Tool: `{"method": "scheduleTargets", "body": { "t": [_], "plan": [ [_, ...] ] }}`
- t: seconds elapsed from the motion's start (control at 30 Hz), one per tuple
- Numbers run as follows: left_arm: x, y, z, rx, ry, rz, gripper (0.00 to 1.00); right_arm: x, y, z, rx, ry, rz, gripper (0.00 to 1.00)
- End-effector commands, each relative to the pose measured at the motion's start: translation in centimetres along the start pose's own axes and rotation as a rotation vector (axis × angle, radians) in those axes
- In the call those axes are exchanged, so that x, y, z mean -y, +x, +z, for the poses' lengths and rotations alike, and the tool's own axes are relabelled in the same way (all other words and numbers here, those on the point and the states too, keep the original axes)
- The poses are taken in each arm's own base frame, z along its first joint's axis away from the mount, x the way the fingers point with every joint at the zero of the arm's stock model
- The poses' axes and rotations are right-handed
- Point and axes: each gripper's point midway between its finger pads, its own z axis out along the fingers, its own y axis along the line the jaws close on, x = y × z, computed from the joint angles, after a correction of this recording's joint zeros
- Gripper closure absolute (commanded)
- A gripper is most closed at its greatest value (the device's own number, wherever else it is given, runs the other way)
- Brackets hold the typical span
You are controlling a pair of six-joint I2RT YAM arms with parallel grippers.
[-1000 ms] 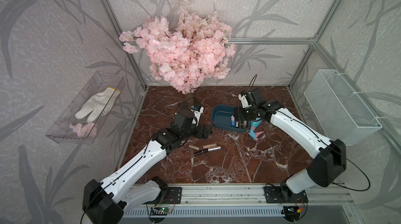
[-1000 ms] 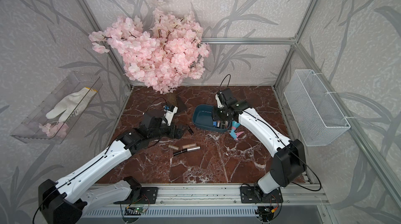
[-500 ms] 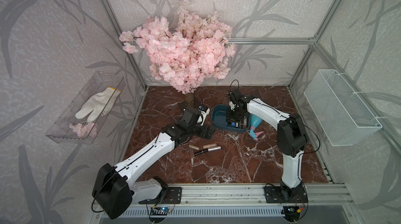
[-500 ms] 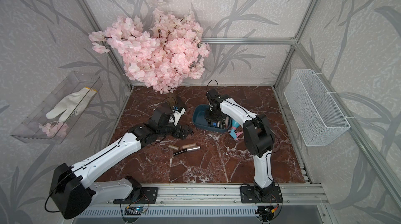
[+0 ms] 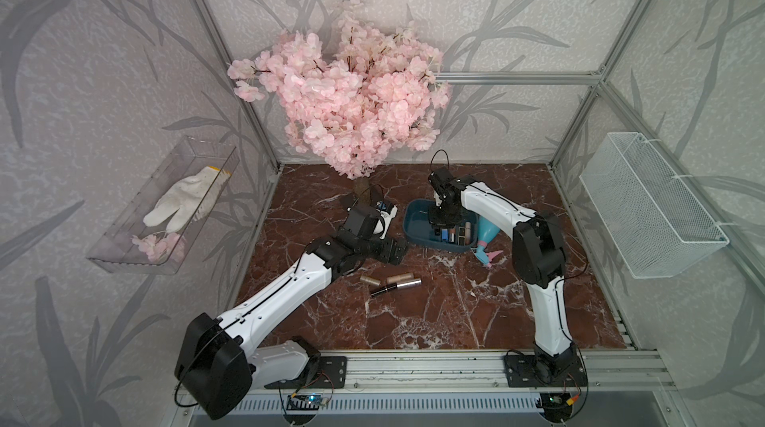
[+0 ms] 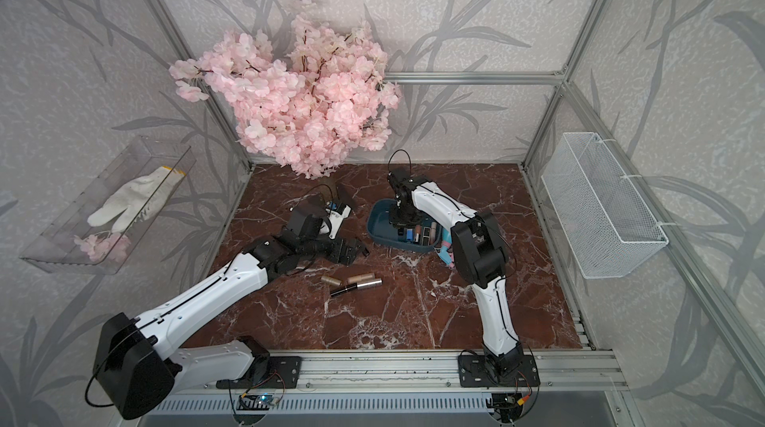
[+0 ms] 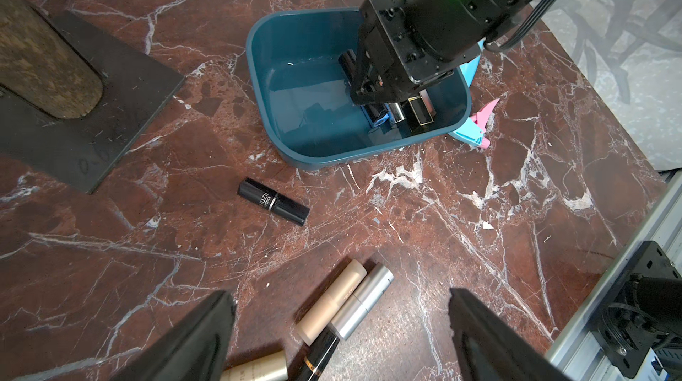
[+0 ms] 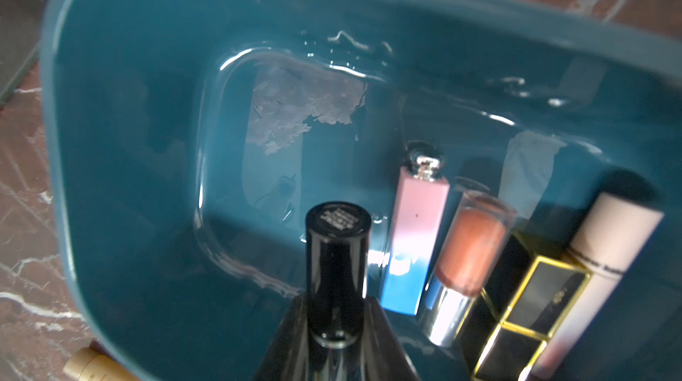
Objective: Put the lipstick into the storage box
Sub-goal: Place the lipstick in the storage box.
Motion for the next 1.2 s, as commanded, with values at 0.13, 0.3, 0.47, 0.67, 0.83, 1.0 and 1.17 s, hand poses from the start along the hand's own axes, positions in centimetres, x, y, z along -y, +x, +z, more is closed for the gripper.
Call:
{"method": "scheduleTargets", "body": {
  "t": [0.13,0.3,0.47,0.67,0.83,1.0,1.17],
  "plan": [
    [-0.3,0.5,-0.2,-0.012,-0.002,-0.005,0.07,1.4,-0.5,1.0,-0.016,0.086,-0.036,0.82],
    [-0.4,0.7,-0.3,-0.017,-0.005,-0.013,0.06,1.7,-0.9,1.7,-0.018,0.119,-0.053,0.82],
    [-0.6,1.0,-0.5,-0.02,-0.011,-0.017,0.07,1.7,-1.3,2.3,-0.028,0.126,-0.052,0.82],
    [-0.8,1.1,-0.8,-0.017,-0.017,-0.023,0.06,2.5,-1.3,2.8,-0.046,0.177,-0.06,0.78],
    [-0.9,1.1,-0.8,-0.014,-0.019,-0.028,0.06,2.7,-1.2,3.1,-0.058,0.194,-0.06,0.74],
    [-0.9,1.0,-0.9,-0.01,-0.017,-0.03,0.06,3.1,-1.1,3.2,-0.065,0.211,-0.066,0.71],
    [-1.1,1.0,-1.1,-0.006,-0.02,-0.038,0.06,3.3,-0.8,3.5,-0.076,0.223,-0.068,0.69]
  ]
}}
